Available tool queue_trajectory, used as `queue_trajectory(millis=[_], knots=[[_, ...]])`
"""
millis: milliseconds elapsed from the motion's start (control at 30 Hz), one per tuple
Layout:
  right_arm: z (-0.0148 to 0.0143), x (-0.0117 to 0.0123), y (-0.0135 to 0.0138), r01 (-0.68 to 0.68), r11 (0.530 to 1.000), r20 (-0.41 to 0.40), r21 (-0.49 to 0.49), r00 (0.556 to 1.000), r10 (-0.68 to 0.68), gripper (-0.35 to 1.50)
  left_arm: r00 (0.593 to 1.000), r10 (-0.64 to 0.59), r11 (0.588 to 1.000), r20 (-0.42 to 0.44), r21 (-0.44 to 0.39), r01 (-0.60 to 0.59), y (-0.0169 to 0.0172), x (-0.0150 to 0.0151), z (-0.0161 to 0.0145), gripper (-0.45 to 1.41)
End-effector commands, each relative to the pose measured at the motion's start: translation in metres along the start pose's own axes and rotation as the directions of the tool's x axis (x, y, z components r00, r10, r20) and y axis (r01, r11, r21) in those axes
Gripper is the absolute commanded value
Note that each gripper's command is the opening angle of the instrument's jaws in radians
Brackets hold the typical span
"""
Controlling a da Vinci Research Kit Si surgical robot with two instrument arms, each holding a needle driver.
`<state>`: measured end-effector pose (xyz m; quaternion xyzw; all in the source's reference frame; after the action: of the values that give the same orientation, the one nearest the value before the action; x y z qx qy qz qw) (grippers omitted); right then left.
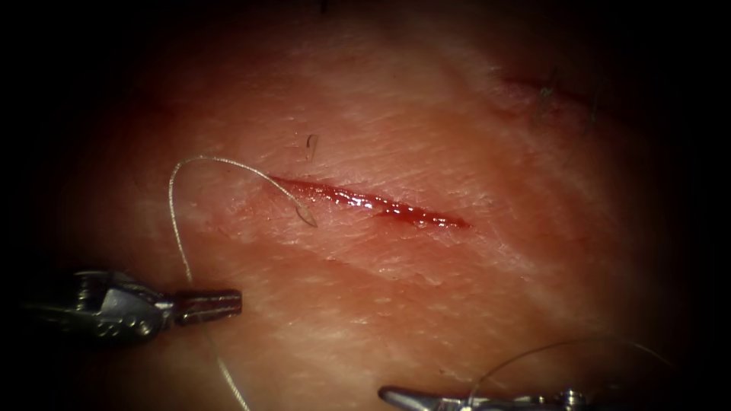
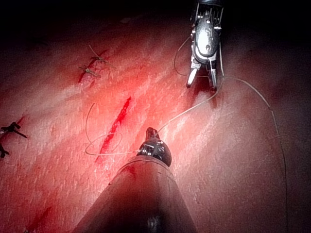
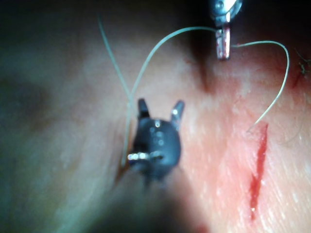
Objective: Wound Closure
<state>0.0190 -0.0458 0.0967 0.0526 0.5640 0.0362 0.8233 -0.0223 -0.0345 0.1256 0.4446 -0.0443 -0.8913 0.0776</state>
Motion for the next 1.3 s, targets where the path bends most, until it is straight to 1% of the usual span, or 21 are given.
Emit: queue_trajectory(millis=[33, 100, 133, 167, 267, 367, 467, 500, 567, 667, 700, 767, 833, 867, 1033, 1167, 1300], knots=[[0.0009, -0.0003, 0.0019, -0.018, 0.999, -0.009, -0.041, 1.000, 0.018, 1.16, 1.000, -0.003, 1.000, 0.001, -0.002, 0.003, 0.0008, 0.0005, 0.0004, -0.45], [0.0015, -0.0007, 0.0047, -0.053, 0.995, -0.024, -0.081, 0.998, 0.051, 1.16, 1.000, -0.001, 1.000, 0.007, 0.002, 0.001, 0.0013, 0.0014, -0.0001, -0.45], [0.0024, -0.0012, 0.0071, -0.066, 0.992, -0.016, -0.110, 0.998, 0.064, 1.16, 1.000, -0.005, 1.000, 0.001, -0.004, 0.005, 0.0020, 0.0026, -0.0008, -0.45], [0.0033, -0.0017, 0.0086, -0.069, 0.990, -0.009, -0.120, 0.998, 0.069, 1.18, 1.000, 0.000, 1.000, -0.004, -0.008, 0.000, 0.0023, 0.0031, -0.0011, -0.45], [0.0058, -0.0029, 0.0115, -0.078, 0.990, -0.008, -0.119, 0.997, 0.078, 1.18, 1.000, -0.001, 1.000, -0.025, -0.019, 0.001, 0.0036, 0.0050, -0.0019, -0.45], [0.0084, -0.0035, 0.0132, -0.077, 0.991, 0.002, -0.106, 0.997, 0.077, 1.16, 0.999, 0.000, 1.000, -0.032, -0.023, -0.001, 0.0043, 0.0062, -0.0022, -0.45], [0.0109, -0.0037, 0.0149, -0.060, 0.992, 0.001, -0.113, 0.998, 0.061, 1.13, 0.999, -0.001, 1.000, -0.036, -0.025, 0.000, 0.0046, 0.0070, -0.0023, -0.45], [0.0118, -0.0037, 0.0156, -0.058, 0.992, -0.003, -0.110, 0.998, 0.058, 1.09, 0.999, -0.001, 1.000, -0.038, -0.026, 0.000, 0.0046, 0.0073, -0.0022, -0.45], [0.0131, -0.0036, 0.0164, -0.044, 0.994, -0.010, -0.101, 0.999, 0.043, 0.96, 0.999, -0.001, 1.000, -0.039, -0.027, 0.000, 0.0047, 0.0075, -0.0020, -0.45], [0.0152, -0.0033, 0.0175, -0.018, 0.996, -0.022, -0.093, 1.000, 0.016, 0.56, 0.999, 0.000, 1.000, -0.042, -0.027, -0.001, 0.0050, 0.0077, -0.0015, -0.45], [0.0157, -0.0033, 0.0177, -0.012, 0.996, -0.032, -0.088, 0.999, 0.009, 0.29, 0.999, 0.001, 1.000, -0.045, -0.028, -0.002, 0.0051, 0.0077, -0.0014, -0.45], [0.0167, -0.0030, 0.0180, 0.004, 0.997, -0.044, -0.077, 0.999, -0.007, -0.35, 0.999, 0.003, 1.000, -0.044, -0.027, -0.004, 0.0053, 0.0076, -0.0013, -0.45], [0.0176, -0.0028, 0.0182, 0.009, 0.999, -0.046, -0.046, 0.999, -0.011, -0.35, 0.999, 0.005, 1.000, -0.046, -0.028, -0.006, 0.0054, 0.0075, -0.0012, -0.45], [0.0186, -0.0026, 0.0186, 0.013, 0.999, -0.043, -0.032, 0.999, -0.014, -0.35, 0.999, 0.006, 1.000, -0.051, -0.027, -0.008, 0.0057, 0.0074, -0.0009, -0.45], [0.0211, -0.0032, 0.0202, 0.023, 1.000, -0.056, -0.016, 0.998, -0.024, -0.35, 0.999, 0.012, 0.999, -0.052, -0.052, -0.014, 0.0063, 0.0081, 0.0002, -0.45], [0.0230, -0.0046, 0.0214, 0.032, 0.999, -0.042, -0.006, 0.999, -0.032, -0.35, 0.999, 0.012, 0.998, -0.053, -0.060, -0.015, 0.0060, 0.0087, 0.0004, -0.45], [0.0250, -0.0066, 0.0213, 0.060, 0.998, -0.024, 0.032, 0.998, -0.059, -0.35, 0.998, 0.019, 0.997, -0.061, -0.068, -0.023, 0.0050, 0.0088, -0.0002, -0.45]])
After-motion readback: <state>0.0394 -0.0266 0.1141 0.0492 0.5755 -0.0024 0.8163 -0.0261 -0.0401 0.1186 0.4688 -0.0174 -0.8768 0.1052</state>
